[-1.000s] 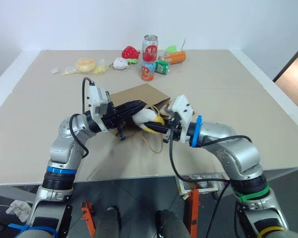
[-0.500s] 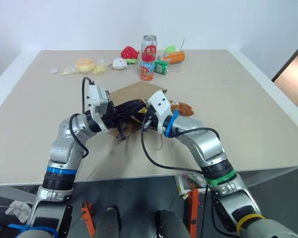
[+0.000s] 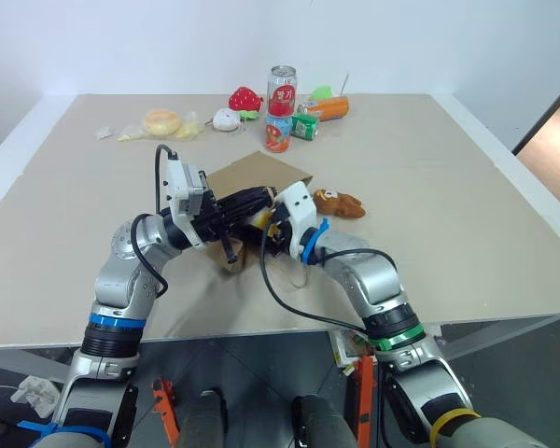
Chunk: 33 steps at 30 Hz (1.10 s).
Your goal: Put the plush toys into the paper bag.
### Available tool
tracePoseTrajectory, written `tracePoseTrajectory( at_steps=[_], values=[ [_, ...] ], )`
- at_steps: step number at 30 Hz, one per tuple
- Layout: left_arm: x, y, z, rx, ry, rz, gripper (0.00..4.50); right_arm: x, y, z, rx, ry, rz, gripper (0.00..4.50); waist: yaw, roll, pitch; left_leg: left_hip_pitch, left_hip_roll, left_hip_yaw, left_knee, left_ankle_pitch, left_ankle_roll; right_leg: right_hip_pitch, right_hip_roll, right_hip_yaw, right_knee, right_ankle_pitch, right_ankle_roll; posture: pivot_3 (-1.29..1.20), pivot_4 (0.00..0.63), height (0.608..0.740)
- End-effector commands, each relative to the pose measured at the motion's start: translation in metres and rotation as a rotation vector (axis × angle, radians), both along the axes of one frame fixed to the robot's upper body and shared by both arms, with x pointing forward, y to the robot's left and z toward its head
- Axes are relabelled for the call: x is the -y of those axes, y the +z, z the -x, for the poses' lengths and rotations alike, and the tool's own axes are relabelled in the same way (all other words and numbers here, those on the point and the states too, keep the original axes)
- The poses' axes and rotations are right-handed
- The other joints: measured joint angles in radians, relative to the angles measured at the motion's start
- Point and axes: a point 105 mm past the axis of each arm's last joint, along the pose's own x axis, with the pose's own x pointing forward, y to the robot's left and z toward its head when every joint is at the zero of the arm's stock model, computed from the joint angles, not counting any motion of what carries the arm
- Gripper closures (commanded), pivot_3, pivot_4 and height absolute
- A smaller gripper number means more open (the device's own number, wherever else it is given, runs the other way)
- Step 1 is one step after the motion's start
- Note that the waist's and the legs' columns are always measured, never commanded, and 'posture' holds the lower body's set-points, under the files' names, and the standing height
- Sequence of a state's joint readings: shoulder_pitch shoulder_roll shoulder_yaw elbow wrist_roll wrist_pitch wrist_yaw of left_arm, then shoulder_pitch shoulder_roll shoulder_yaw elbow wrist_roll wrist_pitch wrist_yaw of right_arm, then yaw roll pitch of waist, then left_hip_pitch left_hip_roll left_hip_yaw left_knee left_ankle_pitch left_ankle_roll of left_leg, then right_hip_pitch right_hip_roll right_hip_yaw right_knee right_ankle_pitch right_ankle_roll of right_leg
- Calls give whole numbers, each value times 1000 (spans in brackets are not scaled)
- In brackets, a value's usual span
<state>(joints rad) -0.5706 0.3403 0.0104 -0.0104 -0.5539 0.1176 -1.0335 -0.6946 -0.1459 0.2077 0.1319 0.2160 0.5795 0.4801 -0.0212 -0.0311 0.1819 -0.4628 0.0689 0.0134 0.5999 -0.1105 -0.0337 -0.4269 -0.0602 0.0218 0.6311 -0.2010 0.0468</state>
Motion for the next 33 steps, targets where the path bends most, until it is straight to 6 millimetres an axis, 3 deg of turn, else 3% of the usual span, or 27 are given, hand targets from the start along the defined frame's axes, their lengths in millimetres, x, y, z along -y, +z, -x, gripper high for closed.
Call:
tracePoseTrajectory(
  at_steps=[1,9,12,14,17,20,27,33],
  values=[
    [0,15,3,45,-12,16,4500,30,47,-1,58,-2,-139,1096,0,0,0,0,0,0,0,0,0,0,0,0,0,0,0,0,150,740],
    [-4,23,-5,-3,6,88,4500,48,64,42,35,170,-265,1096,0,0,0,0,0,0,-1,0,0,0,0,0,0,-1,1,0,150,740],
    [-6,26,-7,-10,10,96,4500,67,66,61,54,215,-244,1096,0,0,0,0,0,0,-1,0,0,0,0,0,0,-1,1,0,150,740],
    [-7,25,-6,-10,10,92,4500,102,58,42,75,41,-147,1096,1,0,0,0,0,0,0,0,0,0,0,0,0,-1,1,0,150,740],
    [-8,24,-4,-10,7,81,4500,136,56,22,125,-132,-31,1096,3,0,0,0,0,0,0,0,0,1,0,0,0,-1,1,0,150,740],
    [-6,20,-2,-8,-5,58,4500,158,56,-1,172,-268,84,1096,2,0,0,1,0,1,1,0,0,1,-1,0,-1,0,-1,0,150,740],
    [-5,22,-3,-2,-9,57,4500,149,32,-32,169,-307,280,1096,-6,1,0,1,0,0,0,0,0,-1,1,1,0,1,-1,0,150,740],
    [-7,20,-1,-1,1,55,4500,144,22,-44,157,-312,345,1096,-1,1,0,0,-1,0,0,0,0,-1,1,3,-1,-1,1,0,150,740]
  ],
)
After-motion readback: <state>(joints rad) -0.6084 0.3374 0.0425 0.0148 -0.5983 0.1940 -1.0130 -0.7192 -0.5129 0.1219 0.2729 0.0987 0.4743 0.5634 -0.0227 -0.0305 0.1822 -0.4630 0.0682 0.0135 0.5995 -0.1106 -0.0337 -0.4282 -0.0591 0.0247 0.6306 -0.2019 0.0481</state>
